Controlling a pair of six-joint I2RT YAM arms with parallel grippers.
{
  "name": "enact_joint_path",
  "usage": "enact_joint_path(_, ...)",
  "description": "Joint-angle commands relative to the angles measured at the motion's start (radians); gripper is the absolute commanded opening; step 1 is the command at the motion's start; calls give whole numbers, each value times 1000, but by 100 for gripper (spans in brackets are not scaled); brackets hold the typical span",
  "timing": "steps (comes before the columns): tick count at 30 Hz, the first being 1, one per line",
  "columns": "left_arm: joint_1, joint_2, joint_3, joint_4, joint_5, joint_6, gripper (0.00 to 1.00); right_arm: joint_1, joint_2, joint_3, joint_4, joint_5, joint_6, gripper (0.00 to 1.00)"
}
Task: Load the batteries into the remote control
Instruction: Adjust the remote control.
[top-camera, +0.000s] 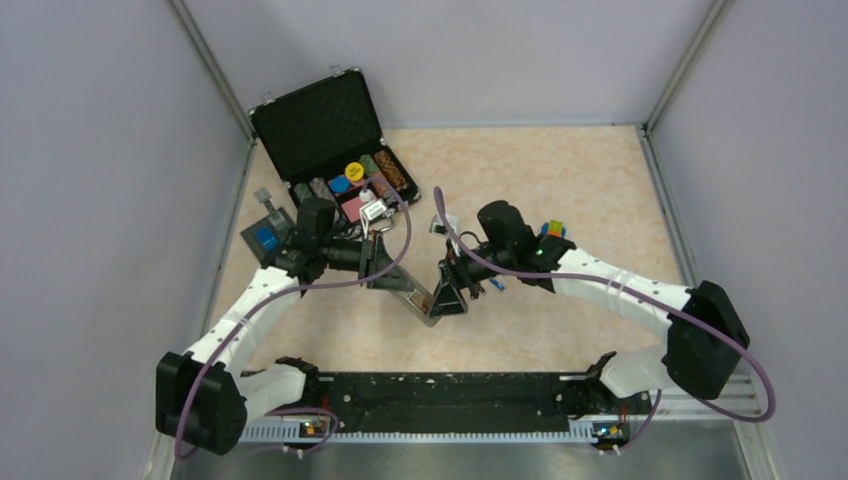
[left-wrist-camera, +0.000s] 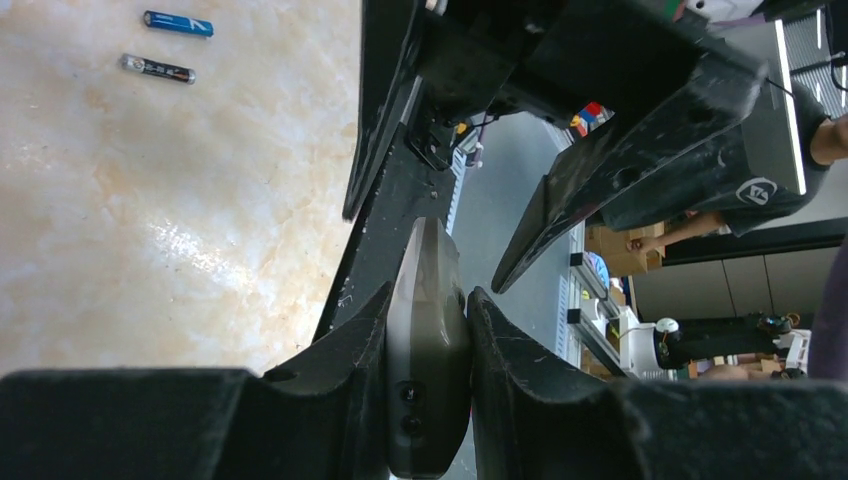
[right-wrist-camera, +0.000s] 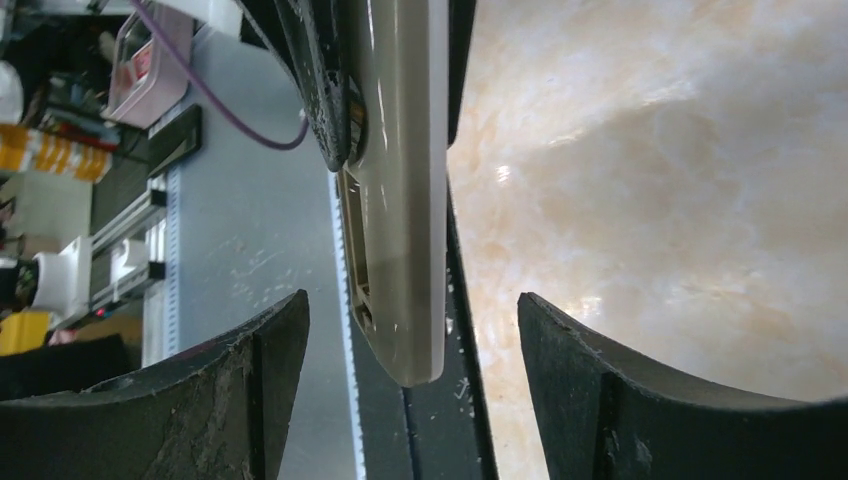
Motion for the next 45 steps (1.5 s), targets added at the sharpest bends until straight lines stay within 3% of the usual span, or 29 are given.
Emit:
enact_joint_path(1, -5, -42, 37, 9, 76, 50, 0, 32, 37, 66, 66, -150, -7, 72)
enact_joint_path(4, -5, -49, 43, 14, 78, 50, 0, 32, 63, 80, 94, -181, 27, 63)
enact_joint_path(8, -5, -55, 50, 35, 57, 30, 0, 32, 85, 69, 193, -219, 109, 40)
enact_joint_path(13, -5, -94, 35, 222, 10, -142, 4, 32, 89, 37, 344, -235, 238, 13)
enact_joint_path(17, -5, -114, 35, 342, -25, -265, 29, 27, 90, 44, 386, -211, 288, 0)
enact_joint_path(19, -4, -123, 36, 380, -44, -305, 42, 16, 86, 39, 438, -194, 341, 0)
enact_joint_path(21, -4, -141, 28, 397, -98, -356, 48, -4, 82, 19, 516, -181, 411, 0)
enact_joint_path(24, -4, -177, -14, 489, -203, -466, 49, -33, 85, -6, 637, -166, 532, 0)
enact_joint_path(26, -5, -200, -78, 636, -252, -580, 48, -43, 96, -9, 686, -160, 576, 0)
enact_joint_path(30, -6, -212, -154, 816, -324, -704, 37, -44, 110, 1, 702, -136, 614, 0)
enact_joint_path(35, -7, -243, -154, 706, -396, -644, 24, -44, 135, 6, 732, -132, 656, 0)
enact_joint_path(40, -7, -285, -155, 637, -493, -612, 40, -45, 140, -7, 733, -118, 668, 0)
enact_joint_path(45, -7, -342, -182, 621, -599, -630, 38, -55, 138, -24, 766, -83, 698, 0)
